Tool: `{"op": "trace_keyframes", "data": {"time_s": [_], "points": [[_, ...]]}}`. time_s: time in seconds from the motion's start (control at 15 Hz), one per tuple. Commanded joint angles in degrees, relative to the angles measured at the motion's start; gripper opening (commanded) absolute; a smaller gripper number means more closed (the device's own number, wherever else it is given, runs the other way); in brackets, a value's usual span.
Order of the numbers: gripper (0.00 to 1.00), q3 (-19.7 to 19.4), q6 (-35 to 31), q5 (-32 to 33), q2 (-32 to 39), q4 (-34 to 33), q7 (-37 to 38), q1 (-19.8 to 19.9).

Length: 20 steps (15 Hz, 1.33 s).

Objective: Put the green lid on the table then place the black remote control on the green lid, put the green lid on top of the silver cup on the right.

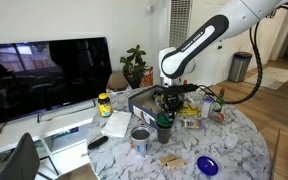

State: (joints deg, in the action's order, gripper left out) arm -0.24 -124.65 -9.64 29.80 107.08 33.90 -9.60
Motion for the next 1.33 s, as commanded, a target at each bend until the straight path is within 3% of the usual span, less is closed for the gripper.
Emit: {"op": "trace_keyframes", "data": {"time_s": [0.0,0.33,0.4,1.07,1.27], "points": [[0.00,-1.0,-1.2,1.8,-0.7,1.6,2.4,-0.9],[0.00,-0.9,-0.4,2.1,-0.6,1.3,2.7,-0.9],[0.19,-0.8,-0.5,2.1,-0.6,1.4,2.6,-0.9],[0.94,-1.2,-1.0,2.8,-3.1,3.9,3.7,-1.0],[1.00,-1.5,-0.6,3.2,-4.0,5.1,4.5,-0.8]]}}
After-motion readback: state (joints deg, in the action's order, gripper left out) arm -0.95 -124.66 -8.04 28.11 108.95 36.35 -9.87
